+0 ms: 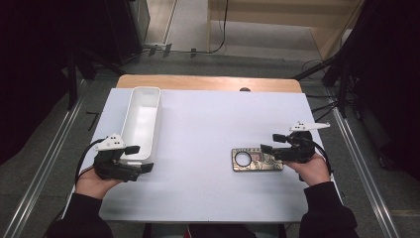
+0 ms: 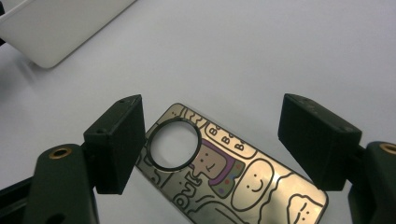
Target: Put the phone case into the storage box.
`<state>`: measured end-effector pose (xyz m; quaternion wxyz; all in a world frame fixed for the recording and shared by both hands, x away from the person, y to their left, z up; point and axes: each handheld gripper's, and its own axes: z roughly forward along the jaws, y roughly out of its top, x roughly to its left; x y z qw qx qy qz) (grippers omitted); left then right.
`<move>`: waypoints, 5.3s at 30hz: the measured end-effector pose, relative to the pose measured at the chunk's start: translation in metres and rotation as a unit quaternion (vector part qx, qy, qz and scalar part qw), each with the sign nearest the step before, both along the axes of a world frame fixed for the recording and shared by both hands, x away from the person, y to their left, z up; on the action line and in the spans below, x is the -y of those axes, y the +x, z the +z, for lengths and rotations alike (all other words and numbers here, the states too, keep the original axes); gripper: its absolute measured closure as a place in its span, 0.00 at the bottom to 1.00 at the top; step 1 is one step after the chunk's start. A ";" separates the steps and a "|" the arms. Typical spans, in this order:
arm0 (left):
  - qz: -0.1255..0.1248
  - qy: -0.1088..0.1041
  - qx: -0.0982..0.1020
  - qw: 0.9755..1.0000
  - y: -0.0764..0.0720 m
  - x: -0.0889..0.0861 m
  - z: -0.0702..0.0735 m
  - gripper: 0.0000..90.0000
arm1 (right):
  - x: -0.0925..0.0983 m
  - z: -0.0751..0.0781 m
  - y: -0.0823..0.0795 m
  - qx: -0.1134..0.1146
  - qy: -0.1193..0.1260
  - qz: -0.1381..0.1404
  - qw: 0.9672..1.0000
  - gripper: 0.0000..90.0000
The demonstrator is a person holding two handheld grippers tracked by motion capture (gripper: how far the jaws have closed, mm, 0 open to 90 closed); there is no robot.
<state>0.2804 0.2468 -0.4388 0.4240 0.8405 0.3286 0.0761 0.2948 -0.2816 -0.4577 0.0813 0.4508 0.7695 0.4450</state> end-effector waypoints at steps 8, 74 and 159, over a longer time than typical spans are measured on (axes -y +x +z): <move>0.002 -0.002 0.001 1.000 0.000 0.000 0.001 0.17 | 0.005 -0.003 0.009 -0.002 -0.001 -0.011 1.000 0.28; 0.002 -0.006 0.010 1.000 -0.001 -0.002 0.005 0.17 | 0.036 -0.061 0.046 -0.109 -0.065 -0.056 0.990 0.98; -0.006 -0.015 0.013 1.000 0.005 0.001 0.005 0.17 | 0.000 -0.004 -0.037 -0.011 0.018 0.018 1.000 0.30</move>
